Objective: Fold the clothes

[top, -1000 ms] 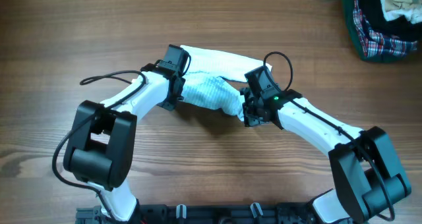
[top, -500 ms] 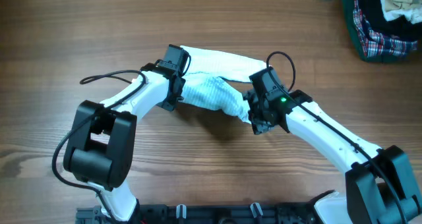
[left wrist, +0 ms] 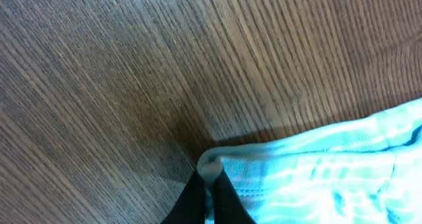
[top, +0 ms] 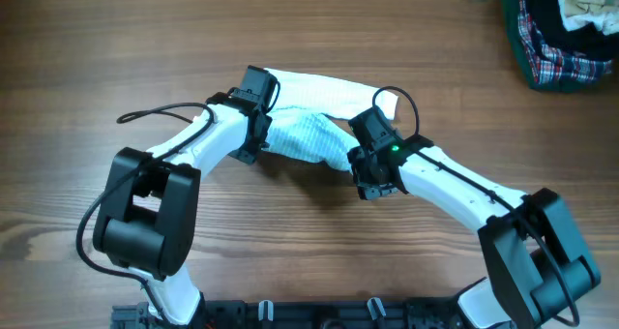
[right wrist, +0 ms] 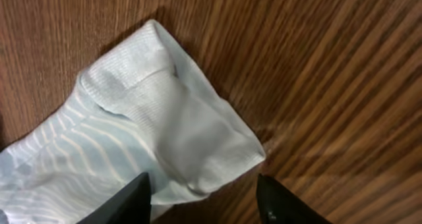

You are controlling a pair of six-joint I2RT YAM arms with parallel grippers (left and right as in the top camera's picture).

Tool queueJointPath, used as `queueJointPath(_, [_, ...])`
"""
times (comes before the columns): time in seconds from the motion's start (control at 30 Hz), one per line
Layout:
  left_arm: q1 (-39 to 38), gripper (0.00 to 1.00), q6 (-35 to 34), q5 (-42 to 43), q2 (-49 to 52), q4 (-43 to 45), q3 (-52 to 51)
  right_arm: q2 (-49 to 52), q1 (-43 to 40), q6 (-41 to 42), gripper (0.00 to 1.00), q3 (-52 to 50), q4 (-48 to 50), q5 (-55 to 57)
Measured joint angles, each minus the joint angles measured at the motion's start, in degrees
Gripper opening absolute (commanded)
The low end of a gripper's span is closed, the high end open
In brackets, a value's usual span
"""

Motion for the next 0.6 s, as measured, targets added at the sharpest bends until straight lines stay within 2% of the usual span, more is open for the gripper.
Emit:
queueJointPath(0.07, [0.0, 0.04, 0.0, 0.0, 0.0, 0.0, 0.0, 0.7, 0.0, 0.2, 0.43, 0.0, 0.5, 0.3])
queueJointPath(0.17, [0.0, 0.04, 0.0, 0.0, 0.0, 0.0, 0.0, 1.6, 0.0, 0.6, 0.39, 0.1, 1.6, 0.5])
queueJointPath(0.2, [0.0, 0.04, 0.0, 0.0, 0.0, 0.0, 0.0, 1.8, 0.0, 0.6, 0.3, 0.3, 2.0, 0.6])
queueJointPath(0.27, [0.0, 0.04, 0.0, 0.0, 0.0, 0.0, 0.0, 2.2, 0.0, 1.0, 0.04, 0.5, 2.4, 0.8])
queueJointPath(0.47, [0.0, 0.04, 0.0, 0.0, 0.0, -0.7, 0.1, 3.2, -1.0, -1.5, 0.04, 1.0, 2.7, 0.9])
queueJointPath(0.6, [0.5, 0.04, 0.7, 0.0, 0.0, -2.4, 0.3, 2.5, -4.6, -7.4, 0.04, 1.1, -0.5, 0.9])
